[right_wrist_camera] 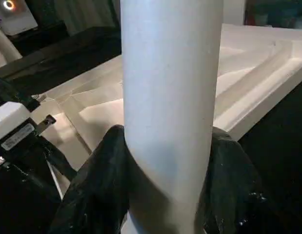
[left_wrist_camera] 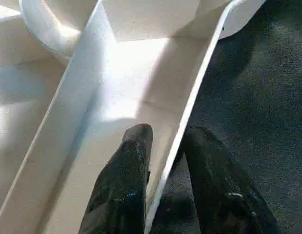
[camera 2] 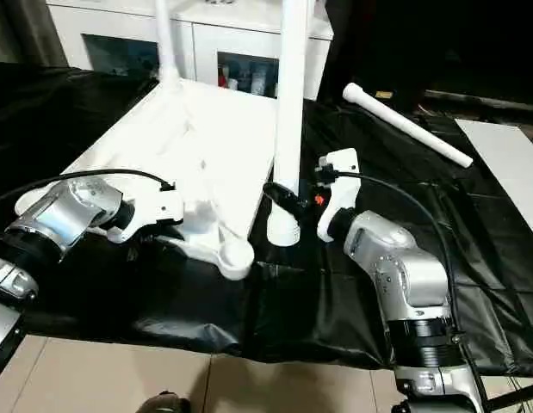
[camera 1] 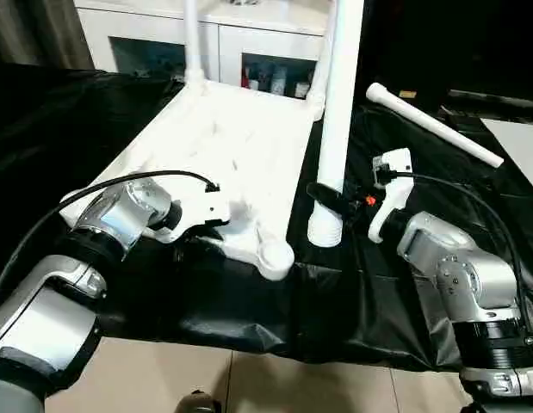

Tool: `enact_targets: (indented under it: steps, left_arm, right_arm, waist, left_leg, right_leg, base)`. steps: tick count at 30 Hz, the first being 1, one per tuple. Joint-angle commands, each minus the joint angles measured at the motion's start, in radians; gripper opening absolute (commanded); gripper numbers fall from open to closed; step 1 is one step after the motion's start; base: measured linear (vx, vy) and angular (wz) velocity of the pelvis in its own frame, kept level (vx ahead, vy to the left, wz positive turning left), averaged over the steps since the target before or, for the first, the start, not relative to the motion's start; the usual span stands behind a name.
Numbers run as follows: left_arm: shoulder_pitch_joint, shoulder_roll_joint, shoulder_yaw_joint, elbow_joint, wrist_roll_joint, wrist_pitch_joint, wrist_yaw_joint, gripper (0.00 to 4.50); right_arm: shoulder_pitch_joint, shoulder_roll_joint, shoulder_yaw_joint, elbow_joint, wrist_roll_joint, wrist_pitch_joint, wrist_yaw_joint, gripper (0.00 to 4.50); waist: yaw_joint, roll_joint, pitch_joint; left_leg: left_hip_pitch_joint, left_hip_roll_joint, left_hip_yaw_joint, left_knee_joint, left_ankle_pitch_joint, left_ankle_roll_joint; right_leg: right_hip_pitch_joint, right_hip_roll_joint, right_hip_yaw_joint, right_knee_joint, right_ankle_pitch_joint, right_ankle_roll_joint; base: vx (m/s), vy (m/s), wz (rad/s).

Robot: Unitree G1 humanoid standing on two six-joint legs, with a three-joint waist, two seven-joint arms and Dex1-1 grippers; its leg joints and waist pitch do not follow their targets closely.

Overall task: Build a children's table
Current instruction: Pick table leg, then insert table leg to table base

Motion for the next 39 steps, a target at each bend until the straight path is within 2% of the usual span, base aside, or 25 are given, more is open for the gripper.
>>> enact_targets:
  steps: [1, 4, 7, 9, 10, 11, 12, 13, 15, 16, 17, 20, 21, 28, 29, 31, 33, 34, 37, 38, 39]
  left_arm:
    - [0.034, -0.002, 0.008, -0.053, -0.022, 0.065, -0.018, 1.04]
    - [0.056, -0.005, 0.022, -0.084, -0.033, 0.104, -0.007, 0.84]
    - [0.132, -0.051, 0.115, -0.197, -0.069, 0.271, 0.144, 0.61]
    - [0.167, -0.068, 0.144, -0.251, -0.076, 0.34, 0.197, 0.51]
    - [0.171, -0.071, 0.147, -0.258, -0.076, 0.348, 0.204, 0.48]
    - [0.207, -0.089, 0.171, -0.316, -0.075, 0.413, 0.261, 0.45]
    - [0.225, -0.095, 0.175, -0.343, -0.071, 0.43, 0.281, 0.4]
    - [0.254, -0.103, 0.178, -0.386, -0.063, 0.444, 0.311, 0.33]
    - [0.277, -0.112, 0.182, -0.418, -0.06, 0.443, 0.33, 0.28]
    - [0.313, -0.123, 0.179, -0.474, -0.057, 0.422, 0.339, 0.2]
    - [0.33, -0.129, 0.177, -0.499, -0.056, 0.403, 0.341, 0.13]
    - [0.358, -0.128, 0.154, -0.558, -0.052, 0.376, 0.334, 0.02]
    - [0.368, -0.125, 0.142, -0.59, -0.05, 0.401, 0.344, 0.02]
    - [0.377, -0.135, 0.147, -0.614, -0.04, 0.403, 0.388, 0.0]
    - [0.374, -0.14, 0.15, -0.611, -0.037, 0.398, 0.393, 0.0]
    - [0.37, -0.141, 0.146, -0.612, -0.037, 0.375, 0.391, 0.0]
    - [0.37, -0.139, 0.144, -0.616, -0.038, 0.374, 0.394, 0.0]
    - [0.37, -0.137, 0.143, -0.618, -0.038, 0.375, 0.396, 0.0]
    - [0.368, -0.136, 0.141, -0.62, -0.038, 0.375, 0.399, 0.0]
    - [0.368, -0.136, 0.141, -0.62, -0.038, 0.375, 0.399, 0.0]
    - [0.368, -0.136, 0.141, -0.621, -0.038, 0.376, 0.4, 0.0]
  right_arm:
    - [0.001, -0.006, 0.0, -0.031, -0.005, -0.002, 0.004, 1.83]
    - [0.002, -0.006, 0.0, -0.031, -0.006, -0.003, 0.003, 1.83]
    - [0.002, 0.0, -0.008, -0.03, -0.005, -0.006, -0.008, 1.83]
    - [0.002, 0.006, -0.014, -0.03, -0.003, -0.009, -0.017, 1.83]
    - [0.002, 0.006, -0.015, -0.03, -0.003, -0.009, -0.017, 1.83]
    - [0.0, 0.009, -0.017, -0.029, -0.002, -0.01, -0.022, 1.83]
    - [-0.001, 0.011, -0.018, -0.029, -0.001, -0.01, -0.023, 1.83]
    - [-0.004, 0.012, -0.019, -0.029, 0.0, -0.009, -0.025, 1.83]
    - [-0.005, 0.012, -0.019, -0.028, 0.0, -0.008, -0.025, 1.83]
    - [-0.008, 0.009, -0.017, -0.02, -0.001, -0.009, -0.021, 1.83]
    - [-0.011, 0.007, -0.016, -0.013, -0.003, -0.01, -0.019, 1.83]
    - [-0.024, 0.005, -0.02, 0.018, -0.013, -0.021, -0.02, 1.83]
    - [-0.035, 0.008, -0.028, 0.04, -0.011, -0.03, -0.02, 1.83]
    - [-0.058, 0.012, -0.008, 0.102, 0.002, -0.04, 0.052, 1.83]
    - [-0.062, 0.008, 0.008, 0.122, -0.006, -0.042, 0.068, 1.83]
    - [-0.072, 0.006, 0.027, 0.17, -0.027, -0.062, 0.085, 1.83]
    - [-0.078, 0.008, 0.027, 0.185, -0.03, -0.069, 0.086, 1.83]
    - [-0.084, 0.011, 0.028, 0.204, -0.034, -0.078, 0.088, 1.83]
    - [-0.097, 0.019, 0.032, 0.247, -0.055, -0.11, 0.085, 1.83]
    - [-0.098, 0.019, 0.032, 0.248, -0.056, -0.111, 0.085, 1.83]
    - [-0.099, 0.02, 0.031, 0.252, -0.059, -0.114, 0.086, 1.83]
  waist:
    - [-0.001, 0.022, -0.077]
    - [-0.001, 0.026, -0.077]
    - [-0.003, 0.025, -0.076]
    - [-0.003, 0.024, -0.076]
    - [-0.006, 0.023, -0.074]
    - [-0.01, 0.02, -0.074]
    - [-0.013, 0.02, -0.073]
    - [-0.022, 0.015, -0.071]
    - [-0.027, 0.013, -0.069]
    - [-0.031, 0.009, -0.069]
    - [-0.032, 0.01, -0.068]
    - [-0.034, 0.011, -0.067]
    - [-0.035, 0.012, -0.068]
    - [-0.029, 0.012, -0.067]
    - [-0.03, 0.002, -0.066]
    - [-0.028, 0.005, -0.066]
    - [-0.027, 0.004, -0.066]
    - [-0.027, -0.001, -0.068]
    - [-0.027, 0.0, -0.066]
    - [-0.028, -0.004, -0.066]
    - [-0.026, -0.002, -0.066]
  left_leg:
    - [0.044, 0.064, -0.022, -0.076, -0.201, -0.056]
    - [0.044, 0.064, -0.022, -0.076, -0.206, -0.057]
    - [0.043, 0.066, -0.023, -0.077, -0.213, -0.055]
    - [0.039, 0.065, -0.022, -0.075, -0.205, -0.046]
    - [0.035, 0.062, -0.023, -0.076, -0.202, -0.042]
    - [0.033, 0.062, -0.023, -0.077, -0.201, -0.042]
    - [0.031, 0.062, -0.024, -0.077, -0.199, -0.04]
    - [0.03, 0.061, -0.024, -0.079, -0.202, -0.036]
    - [0.028, 0.058, -0.024, -0.079, -0.202, -0.031]
    - [0.03, 0.056, -0.022, -0.077, -0.198, -0.025]
    - [0.029, 0.057, -0.023, -0.078, -0.193, -0.023]
    - [0.035, 0.057, -0.019, -0.077, -0.186, -0.014]
    - [0.037, 0.058, -0.019, -0.077, -0.187, -0.016]
    - [0.039, 0.057, -0.018, -0.078, -0.201, -0.019]
    - [0.039, 0.057, -0.016, -0.077, -0.2, -0.016]
    - [0.037, 0.056, -0.016, -0.076, -0.194, -0.014]
    - [0.038, 0.057, -0.016, -0.077, -0.189, -0.017]
    - [0.039, 0.058, -0.016, -0.076, -0.187, -0.015]
    - [0.038, 0.057, -0.015, -0.077, -0.189, -0.015]
    - [0.037, 0.057, -0.015, -0.077, -0.188, -0.013]
    - [0.036, 0.057, -0.015, -0.077, -0.182, -0.011]
  right_leg:
    - [0.033, -0.107, 0.05, -0.06, 0.097, -0.253]
    - [0.032, -0.107, 0.051, -0.061, 0.082, -0.253]
    - [0.033, -0.108, 0.05, -0.06, 0.086, -0.261]
    - [0.036, -0.109, 0.051, -0.062, 0.078, -0.264]
    - [0.038, -0.107, 0.05, -0.063, 0.064, -0.261]
    - [0.041, -0.107, 0.05, -0.064, 0.052, -0.254]
    - [0.043, -0.107, 0.05, -0.065, 0.046, -0.251]
    - [0.043, -0.104, 0.049, -0.069, 0.027, -0.245]
    - [0.044, -0.101, 0.049, -0.073, 0.004, -0.237]
    - [0.045, -0.102, 0.051, -0.079, -0.036, -0.225]
    - [0.045, -0.102, 0.051, -0.08, -0.041, -0.223]
    - [0.037, -0.097, 0.053, -0.084, -0.05, -0.219]
    - [0.034, -0.093, 0.053, -0.082, -0.046, -0.22]
    - [0.031, -0.093, 0.054, -0.084, -0.06, -0.212]
    - [0.031, -0.092, 0.054, -0.085, -0.06, -0.213]
    - [0.031, -0.095, 0.053, -0.086, -0.07, -0.215]
    - [0.03, -0.094, 0.053, -0.085, -0.071, -0.212]
    - [0.03, -0.095, 0.053, -0.083, -0.066, -0.212]
    - [0.029, -0.095, 0.053, -0.085, -0.077, -0.21]
    - [0.029, -0.095, 0.053, -0.086, -0.078, -0.21]
    - [0.031, -0.095, 0.053, -0.085, -0.073, -0.209]
  base:
    - [0.0, 0.0, 0.0]
    - [0.0, 0.0, 0.0]
    - [0.0, 0.0, 0.0]
    - [0.0, 0.0, 0.0]
    - [0.0, 0.0, 0.0]
    - [0.0, 0.0, 0.0]
    - [0.0, 0.0, 0.0]
    - [0.0, 0.0, 0.0]
    - [0.0, 0.0, 0.0]
    - [0.0, 0.0, 0.0]
    - [0.0, 0.0, 0.0]
    - [0.0, 0.0, 0.0]
    - [0.0, 0.0, 0.0]
    - [0.0, 0.0, 0.0]
    - [0.0, 0.0, 0.0]
    - [0.0, 0.0, 0.0]
    - [0.0, 0.0, 0.0]
    - [0.0, 0.0, 0.0]
    - [0.0, 0.0, 0.0]
    - [0.0, 0.0, 0.0]
    - [0.0, 0.0, 0.0]
